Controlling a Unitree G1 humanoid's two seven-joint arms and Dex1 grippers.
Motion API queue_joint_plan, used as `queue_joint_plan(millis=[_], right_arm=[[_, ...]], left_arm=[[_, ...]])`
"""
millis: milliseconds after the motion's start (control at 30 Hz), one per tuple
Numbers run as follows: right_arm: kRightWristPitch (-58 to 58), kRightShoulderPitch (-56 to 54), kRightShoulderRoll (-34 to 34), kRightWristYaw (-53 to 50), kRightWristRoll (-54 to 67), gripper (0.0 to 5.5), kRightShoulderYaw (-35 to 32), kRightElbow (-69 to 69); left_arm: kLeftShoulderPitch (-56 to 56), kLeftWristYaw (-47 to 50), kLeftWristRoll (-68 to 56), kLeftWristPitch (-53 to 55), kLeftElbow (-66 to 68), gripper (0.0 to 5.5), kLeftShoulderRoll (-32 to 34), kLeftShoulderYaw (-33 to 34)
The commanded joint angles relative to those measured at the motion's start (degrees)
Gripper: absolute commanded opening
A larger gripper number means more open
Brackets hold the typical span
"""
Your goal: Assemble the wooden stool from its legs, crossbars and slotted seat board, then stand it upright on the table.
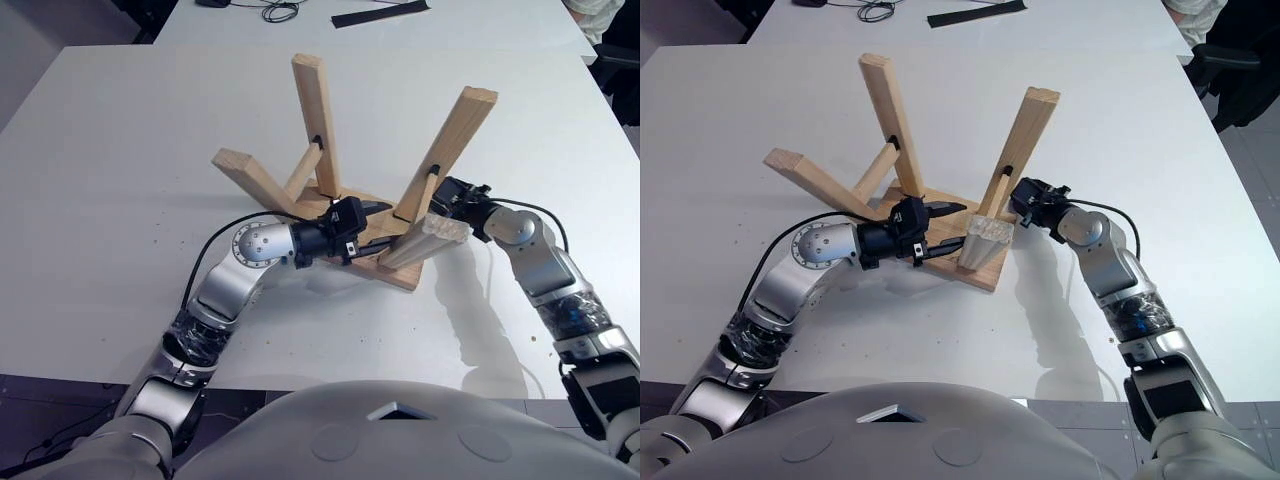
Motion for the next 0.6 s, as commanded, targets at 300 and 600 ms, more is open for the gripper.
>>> queue_joint_plan(millis=[300, 600], right_arm=[[-3.8, -2.4, 4.4, -1.2, 1.2, 2.22, -4.1, 4.7], [-1.7, 11.4, -6.0, 1.5, -0.1, 2.22, -10.6, -9.9]], left_arm=[[5.7, -3.4, -4.2, 4.1, -8.5, 2.59, 6.5, 3.8], [25.4, -8.7, -5.0, -3.8, -9.6, 2.59, 19.3, 13.4]])
